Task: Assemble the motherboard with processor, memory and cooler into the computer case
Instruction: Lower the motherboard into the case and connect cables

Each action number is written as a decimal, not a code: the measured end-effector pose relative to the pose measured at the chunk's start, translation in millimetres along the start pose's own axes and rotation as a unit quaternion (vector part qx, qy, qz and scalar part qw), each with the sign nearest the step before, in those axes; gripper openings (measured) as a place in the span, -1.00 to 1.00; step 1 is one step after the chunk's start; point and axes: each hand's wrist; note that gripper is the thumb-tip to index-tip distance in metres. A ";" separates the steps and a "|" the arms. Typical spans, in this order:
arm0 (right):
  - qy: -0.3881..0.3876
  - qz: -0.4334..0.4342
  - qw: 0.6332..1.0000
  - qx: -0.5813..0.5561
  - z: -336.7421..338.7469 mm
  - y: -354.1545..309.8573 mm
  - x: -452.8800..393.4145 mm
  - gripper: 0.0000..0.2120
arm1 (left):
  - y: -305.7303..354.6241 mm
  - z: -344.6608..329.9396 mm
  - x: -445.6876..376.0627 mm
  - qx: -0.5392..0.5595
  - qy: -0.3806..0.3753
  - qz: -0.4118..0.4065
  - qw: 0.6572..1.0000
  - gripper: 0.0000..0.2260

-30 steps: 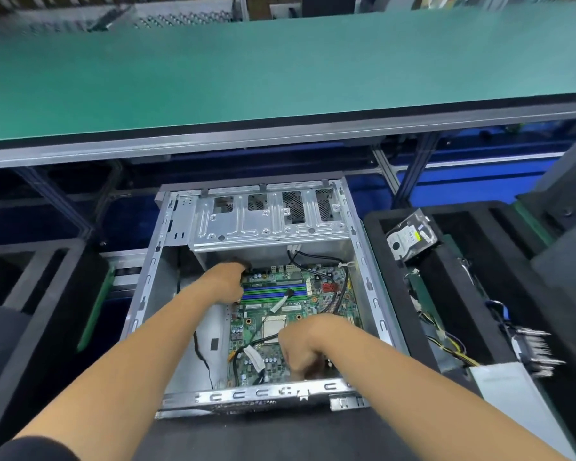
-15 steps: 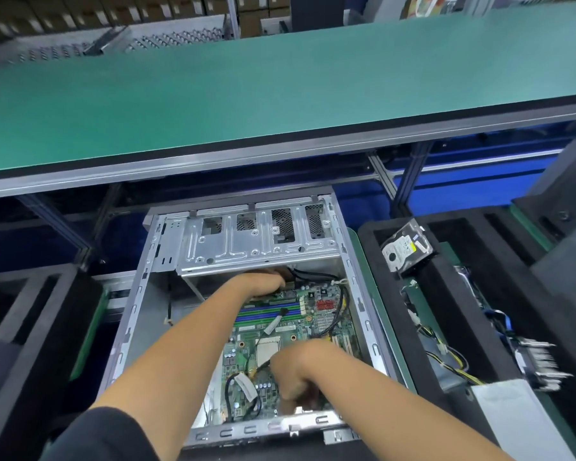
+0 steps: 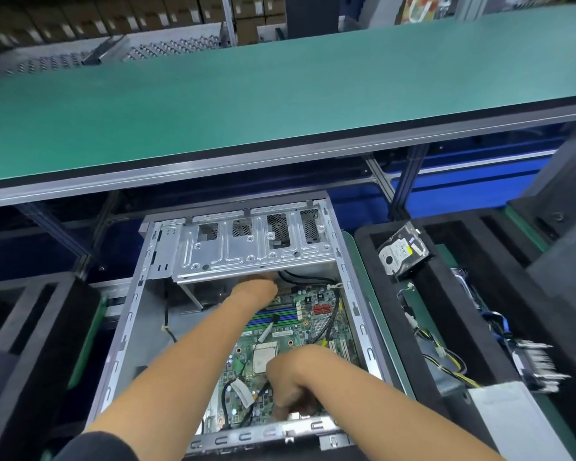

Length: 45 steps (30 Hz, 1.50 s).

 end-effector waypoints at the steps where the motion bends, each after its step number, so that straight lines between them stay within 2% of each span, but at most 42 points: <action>1: 0.003 0.002 1.000 0.000 0.1 -0.5 1.2 -0.63 | -1.5 -1.7 2.3 -0.023 0.000 0.002 1.000 -0.77; 2: 0.004 0.002 1.000 0.000 0.4 -0.7 1.8 -0.62 | -4.2 -3.2 3.4 -0.039 -0.001 -0.005 0.999 -0.82; 5: -0.002 0.000 1.000 -0.008 -0.1 -0.4 0.8 -0.66 | -15.0 -2.7 -2.3 -0.027 0.013 -0.015 0.999 -0.78; 8: -0.007 0.001 1.000 -0.010 0.0 -0.5 -1.8 -0.68 | -28.1 9.6 -7.2 -0.043 0.074 -0.031 0.996 -0.76; 11: -0.003 0.003 1.000 0.001 0.3 0.4 -3.1 -0.70 | -43.1 24.0 -7.2 -0.035 0.125 0.012 0.991 -0.67; 13: 0.001 0.002 1.000 0.002 -0.7 0.8 -4.1 -0.69 | -50.6 30.6 -5.4 -0.043 0.126 0.010 0.991 -0.65; 15: -0.001 0.002 1.000 -0.005 -2.2 0.1 -5.1 -0.66 | -52.6 31.2 2.3 -0.089 0.125 -0.033 0.988 -0.68; 17: 0.003 0.007 1.000 0.013 -2.7 -0.7 -6.1 -0.71 | -50.5 28.2 16.1 -0.128 0.105 -0.100 0.981 -0.76; 18: 0.009 0.012 1.000 0.025 -2.5 -1.4 -6.3 -0.82 | -53.6 25.9 18.8 -0.130 0.079 -0.139 0.979 -0.78; 19: 0.017 0.014 0.999 0.035 -2.9 -2.0 -5.8 -0.82 | -57.0 24.8 23.3 -0.116 0.040 -0.181 0.976 -0.79; 20: 0.023 0.009 0.999 0.046 -3.7 -2.4 -6.1 -0.72 | -61.6 24.5 26.6 -0.094 0.016 -0.210 0.973 -0.80; 22: 0.018 0.006 0.998 0.063 -4.5 -2.7 -4.0 -0.69 | -68.7 28.1 30.6 -0.066 0.025 -0.252 0.965 -0.74; 24: 0.007 -0.002 0.997 0.073 -5.7 -3.6 -3.3 -0.67 | -76.9 29.4 32.6 -0.047 0.050 -0.232 0.970 -0.60; 26: 0.009 -0.001 0.996 0.087 -6.4 -2.6 -5.0 -0.67 | -82.1 28.5 31.4 -0.078 0.021 -0.201 0.976 -0.49; 29: 0.015 0.010 0.993 0.115 -7.6 -0.6 -9.6 -0.66 | -84.8 22.9 30.7 -0.105 -0.013 -0.200 0.974 -0.51; 37: 0.031 0.013 0.992 0.124 -9.1 1.6 -14.0 -0.69 | -90.4 16.1 27.2 -0.103 0.009 -0.213 0.972 -0.48; 39: 0.029 0.010 0.992 0.121 -8.1 0.6 -12.6 -0.69 | -91.6 17.6 26.6 -0.077 0.003 -0.208 0.975 -0.52; 42: 0.014 -0.001 0.994 0.106 -6.2 -1.1 -6.6 -0.72 | -99.9 23.8 26.9 0.040 -0.003 -0.198 0.979 -0.71; 43: 0.011 -0.003 0.995 0.101 -6.0 -1.3 -5.6 -0.72 | -101.7 27.3 27.0 0.077 0.021 -0.188 0.979 -0.76; 45: 0.011 -0.005 0.996 0.093 -6.0 -1.1 -5.3 -0.72 | -100.7 34.9 25.1 0.100 0.086 -0.131 0.982 -0.71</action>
Point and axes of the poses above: each hand's wrist, its own x-axis away from the middle knuckle, its own z-axis out of the back of the hand, y = z × x, and after that the axes turned 15 degrees about x, right-handed
